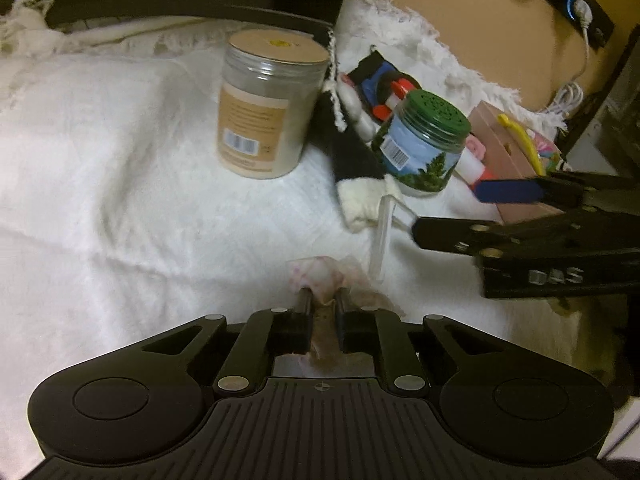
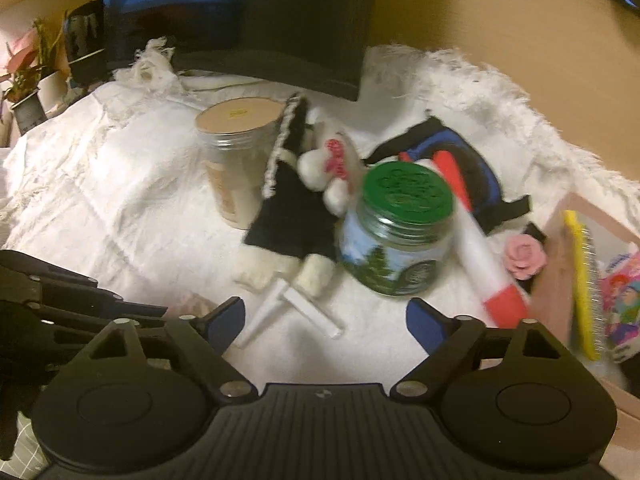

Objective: Organize soft objects
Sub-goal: 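Grasp the pink lace item on the cloth with the left gripper, then grasp the clear plastic stand with the right gripper while the left gripper holds the lace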

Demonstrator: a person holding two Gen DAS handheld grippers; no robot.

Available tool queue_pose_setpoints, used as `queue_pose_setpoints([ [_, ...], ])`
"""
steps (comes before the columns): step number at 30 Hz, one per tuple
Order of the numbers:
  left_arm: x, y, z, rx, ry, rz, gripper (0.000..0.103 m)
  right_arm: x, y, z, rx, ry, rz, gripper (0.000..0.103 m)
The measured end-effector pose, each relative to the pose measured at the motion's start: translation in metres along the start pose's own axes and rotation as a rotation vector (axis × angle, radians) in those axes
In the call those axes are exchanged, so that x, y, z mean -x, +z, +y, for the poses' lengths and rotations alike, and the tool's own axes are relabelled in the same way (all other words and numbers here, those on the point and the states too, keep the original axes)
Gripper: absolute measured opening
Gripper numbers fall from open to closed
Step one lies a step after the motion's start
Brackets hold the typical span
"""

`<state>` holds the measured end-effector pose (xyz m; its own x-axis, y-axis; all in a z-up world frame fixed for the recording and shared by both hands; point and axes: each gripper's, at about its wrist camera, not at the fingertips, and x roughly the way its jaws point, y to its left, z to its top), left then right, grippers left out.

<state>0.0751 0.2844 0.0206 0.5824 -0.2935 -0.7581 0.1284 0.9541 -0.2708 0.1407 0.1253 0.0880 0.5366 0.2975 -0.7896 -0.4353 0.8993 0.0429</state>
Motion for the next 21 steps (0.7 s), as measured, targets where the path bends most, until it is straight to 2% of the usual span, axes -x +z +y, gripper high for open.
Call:
queue_pose_setpoints([
  [4, 0.016, -0.007, 0.007, -0.022, 0.008, 0.002, 0.013, -0.015, 0.003, 0.018, 0.037, 0.017, 0.000, 0.084],
  [13, 0.036, -0.010, 0.018, -0.037, 0.018, -0.020, 0.013, -0.055, 0.007, 0.029, 0.038, 0.025, 0.076, 0.081],
  [15, 0.038, -0.010, 0.022, -0.037, 0.026, -0.024, 0.013, -0.053, 0.008, 0.029, 0.037, -0.011, 0.091, 0.081],
  [17, 0.041, -0.009, 0.026, -0.034, 0.035, -0.036, 0.013, -0.037, 0.006, 0.027, 0.027, -0.017, 0.063, 0.081],
  [19, 0.045, -0.007, 0.032, -0.017, 0.038, -0.052, 0.013, -0.019, 0.003, 0.024, 0.004, -0.020, 0.027, 0.078],
  [21, 0.047, -0.004, 0.037, -0.001, 0.039, -0.067, 0.013, -0.012, 0.001, 0.019, -0.102, 0.011, 0.046, 0.063],
])
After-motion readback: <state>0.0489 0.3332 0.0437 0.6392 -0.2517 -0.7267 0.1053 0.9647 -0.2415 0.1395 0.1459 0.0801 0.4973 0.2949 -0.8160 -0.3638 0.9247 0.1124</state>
